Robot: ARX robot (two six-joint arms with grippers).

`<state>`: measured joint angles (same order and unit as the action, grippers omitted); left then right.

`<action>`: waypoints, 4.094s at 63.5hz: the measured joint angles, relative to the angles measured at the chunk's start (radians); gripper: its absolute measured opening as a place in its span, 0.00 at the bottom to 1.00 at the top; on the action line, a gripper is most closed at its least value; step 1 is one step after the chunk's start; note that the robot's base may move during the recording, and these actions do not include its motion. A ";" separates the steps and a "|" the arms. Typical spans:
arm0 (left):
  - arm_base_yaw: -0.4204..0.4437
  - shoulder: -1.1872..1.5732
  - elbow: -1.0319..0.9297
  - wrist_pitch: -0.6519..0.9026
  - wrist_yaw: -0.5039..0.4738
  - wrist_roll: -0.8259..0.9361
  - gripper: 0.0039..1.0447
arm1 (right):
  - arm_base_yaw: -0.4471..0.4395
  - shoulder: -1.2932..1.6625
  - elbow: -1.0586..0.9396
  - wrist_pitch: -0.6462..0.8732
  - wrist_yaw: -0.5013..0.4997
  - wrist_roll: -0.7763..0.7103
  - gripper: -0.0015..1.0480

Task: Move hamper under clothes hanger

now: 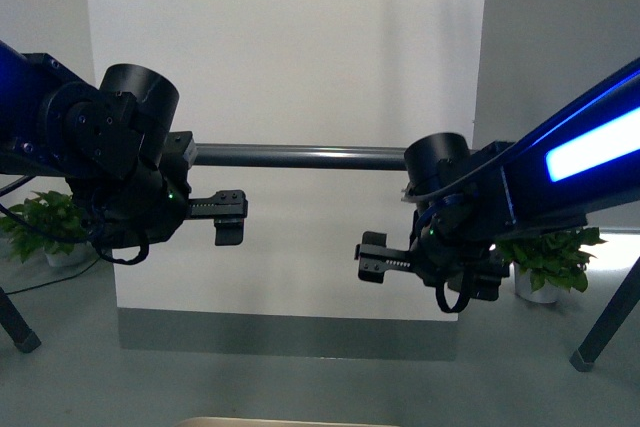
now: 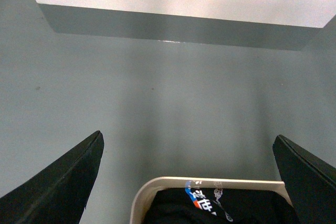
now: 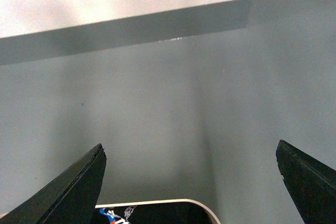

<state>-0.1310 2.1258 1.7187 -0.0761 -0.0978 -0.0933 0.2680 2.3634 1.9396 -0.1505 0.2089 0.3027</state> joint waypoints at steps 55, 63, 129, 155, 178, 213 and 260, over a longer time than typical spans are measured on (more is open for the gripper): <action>-0.058 -0.751 -0.472 0.222 -0.076 0.031 0.80 | 0.122 -0.734 -0.547 0.444 0.348 -0.312 0.92; -0.050 -0.879 -0.666 0.346 -0.059 0.066 0.63 | 0.100 -0.881 -0.644 0.395 0.177 -0.314 0.77; 0.129 -1.425 -1.577 0.632 0.098 0.085 0.03 | -0.212 -1.566 -1.765 0.765 -0.170 -0.313 0.02; 0.129 -1.617 -1.661 0.524 0.098 0.085 0.03 | -0.266 -1.771 -1.868 0.665 -0.207 -0.313 0.02; 0.129 -1.751 -1.701 0.453 0.098 0.087 0.03 | -0.266 -1.917 -1.934 0.594 -0.207 -0.313 0.02; 0.129 -1.927 -1.701 0.279 0.098 0.087 0.03 | -0.266 -2.124 -1.934 0.394 -0.207 -0.313 0.02; 0.129 -2.122 -1.701 0.078 0.098 0.088 0.03 | -0.267 -2.360 -1.933 0.151 -0.208 -0.313 0.02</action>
<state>-0.0017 0.0040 0.0177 0.0021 0.0006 -0.0055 0.0013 0.0036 0.0063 0.0006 0.0013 -0.0105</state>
